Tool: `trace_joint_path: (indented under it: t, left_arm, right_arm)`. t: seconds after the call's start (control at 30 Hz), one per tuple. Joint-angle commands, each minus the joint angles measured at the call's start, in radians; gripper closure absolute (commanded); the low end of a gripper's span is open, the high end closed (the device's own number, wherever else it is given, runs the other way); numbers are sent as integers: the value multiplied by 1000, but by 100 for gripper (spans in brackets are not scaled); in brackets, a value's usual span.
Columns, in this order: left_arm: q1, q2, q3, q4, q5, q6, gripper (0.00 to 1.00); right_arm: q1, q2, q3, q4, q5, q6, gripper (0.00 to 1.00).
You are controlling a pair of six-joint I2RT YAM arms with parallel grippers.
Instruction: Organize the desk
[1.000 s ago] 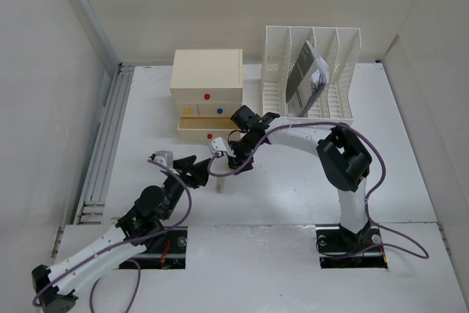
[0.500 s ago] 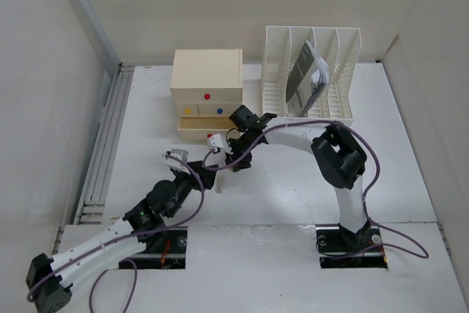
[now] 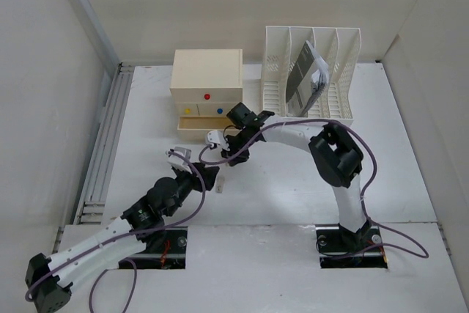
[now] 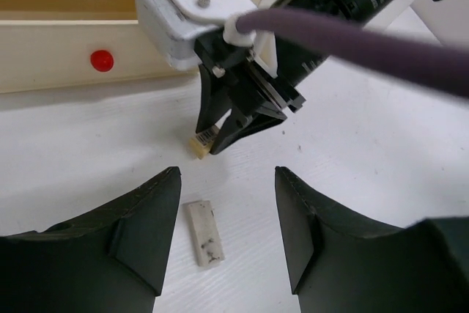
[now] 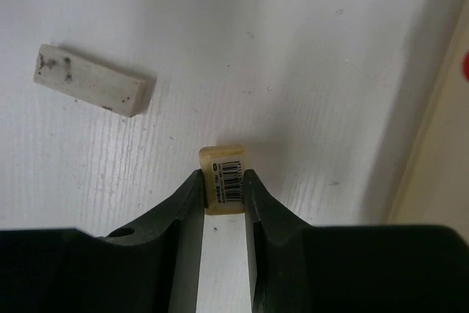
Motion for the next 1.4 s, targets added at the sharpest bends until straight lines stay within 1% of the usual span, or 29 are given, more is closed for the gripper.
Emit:
trace_joint_path:
  t: [0.0,0.13,0.23,0.47,0.6,0.7,0.73,0.83,0.9,0.93,1.03,1.07,1.1,1.17,1.2,1.27,1.33,1.37]
  left_arm:
    - [-3,-42,47,5,44,-2,49]
    - [-3,-96,36,5,69,7,52]
    - [-3,-96,36,-4,79,7,53]
    - [-3,8,59,-4,78,7,55]
    - [-3,88,108,-14,55,7,55]
    - [-3,172,136,-23,35,7,54]
    - [-3,215,149,-23,35,7,54]
    - [-3,278,177,-23,26,-3,54]
    - [-3,287,189,-32,16,-16,53]
    - [-3,301,203,-56,3,-16,51]
    - [-3,338,232,-104,-17,-68,50]
    - [-3,362,247,-113,-17,-68,48]
    - [-3,378,258,-133,-28,-103,48]
    - [-3,405,292,-181,-28,-126,47]
    - [-3,430,292,-190,-28,-135,45]
    - [-3,441,304,-201,-28,-164,44]
    - [-3,451,292,-189,-28,-180,44]
    - [-3,451,283,-189,-17,-180,44]
  right_arm:
    - [3,-74,87,-20,-43,49,86]
    - [3,-150,122,-20,-17,83,86]
    - [3,-194,122,1,18,109,86]
    - [3,-239,122,105,185,193,86]
    - [3,-225,133,145,337,229,86]
    - [3,-193,153,158,411,241,86]
    - [3,-179,153,158,461,252,86]
    - [3,-152,163,182,520,261,86]
    - [3,-133,188,182,529,261,86]
    - [3,-115,188,182,529,272,86]
    - [3,-90,208,182,572,272,85]
    - [3,-78,208,182,583,281,83]
    - [3,-78,208,182,583,281,81]
    - [3,-67,217,182,594,290,73]
    - [3,-67,217,182,604,290,61]
    - [3,-67,207,192,604,290,51]
    - [3,-76,206,201,604,290,47]
    - [3,-76,206,201,595,299,47]
